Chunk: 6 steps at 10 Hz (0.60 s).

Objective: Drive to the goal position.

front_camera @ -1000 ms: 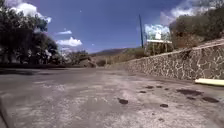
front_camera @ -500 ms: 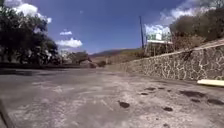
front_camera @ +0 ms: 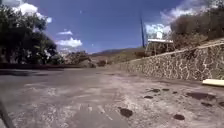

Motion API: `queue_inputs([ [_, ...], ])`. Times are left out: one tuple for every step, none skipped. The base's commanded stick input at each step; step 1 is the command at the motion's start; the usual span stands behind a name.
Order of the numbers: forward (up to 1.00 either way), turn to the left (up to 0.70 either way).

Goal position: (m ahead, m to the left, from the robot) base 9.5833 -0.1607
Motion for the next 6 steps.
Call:
queue_inputs([
  [0.70,0.00],
  [0.70,0.00],
  [0.69,0.00],
  [0.68,0.00],
  [0.68,0.00],
  [0.69,0.00],
])
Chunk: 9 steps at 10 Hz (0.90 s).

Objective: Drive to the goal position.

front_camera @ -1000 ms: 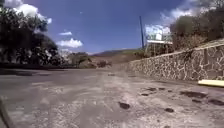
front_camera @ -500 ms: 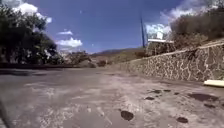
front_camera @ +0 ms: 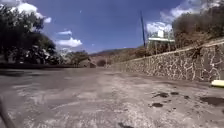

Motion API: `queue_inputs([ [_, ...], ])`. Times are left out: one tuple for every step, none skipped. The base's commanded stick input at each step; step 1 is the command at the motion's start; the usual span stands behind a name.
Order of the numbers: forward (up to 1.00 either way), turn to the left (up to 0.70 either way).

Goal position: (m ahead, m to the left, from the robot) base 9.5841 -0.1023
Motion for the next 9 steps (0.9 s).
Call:
queue_inputs([
  [0.69,0.00],
  [0.70,0.00],
  [0.70,0.05],
  [0.70,0.21],
  [0.70,0.33],
  [0.70,0.16],
  [0.70,0.00],
  [0.70,0.00],
  [0.70,0.00],
])
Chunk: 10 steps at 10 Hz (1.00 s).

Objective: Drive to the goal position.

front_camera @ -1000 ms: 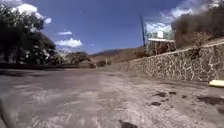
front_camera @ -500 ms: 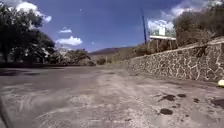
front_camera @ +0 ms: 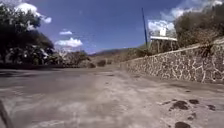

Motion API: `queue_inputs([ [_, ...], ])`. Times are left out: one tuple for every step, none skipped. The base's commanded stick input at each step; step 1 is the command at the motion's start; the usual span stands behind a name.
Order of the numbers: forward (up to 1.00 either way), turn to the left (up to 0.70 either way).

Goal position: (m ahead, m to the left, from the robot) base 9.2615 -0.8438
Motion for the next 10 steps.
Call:
queue_inputs([
  [0.70,0.00],
  [0.70,0.00],
  [0.70,0.00],
  [0.70,0.00],
  [0.70,0.00],
  [0.70,0.00],
  [0.70,0.02],
  [0.70,0.17],
  [0.70,0.32],
  [0.70,0.28],
])
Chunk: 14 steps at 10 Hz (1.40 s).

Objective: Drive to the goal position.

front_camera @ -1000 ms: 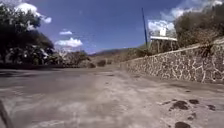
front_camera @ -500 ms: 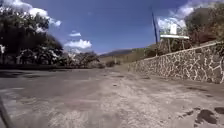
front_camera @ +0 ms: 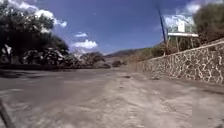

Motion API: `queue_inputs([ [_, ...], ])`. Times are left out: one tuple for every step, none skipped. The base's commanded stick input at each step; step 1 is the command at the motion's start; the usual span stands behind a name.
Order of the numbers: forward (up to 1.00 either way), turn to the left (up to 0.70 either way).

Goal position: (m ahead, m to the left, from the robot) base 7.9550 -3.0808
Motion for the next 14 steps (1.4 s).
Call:
queue_inputs([
  [0.70,0.20],
  [0.70,0.12],
  [0.70,0.04],
  [0.70,0.00],
  [0.70,0.00],
  [0.70,-0.07],
  [0.70,-0.24],
  [0.70,-0.30],
  [0.70,-0.14],
  [0.70,0.00],
  [0.70,0.00],
  [0.70,0.00],
  [0.70,0.00],
  [0.70,0.00],
])
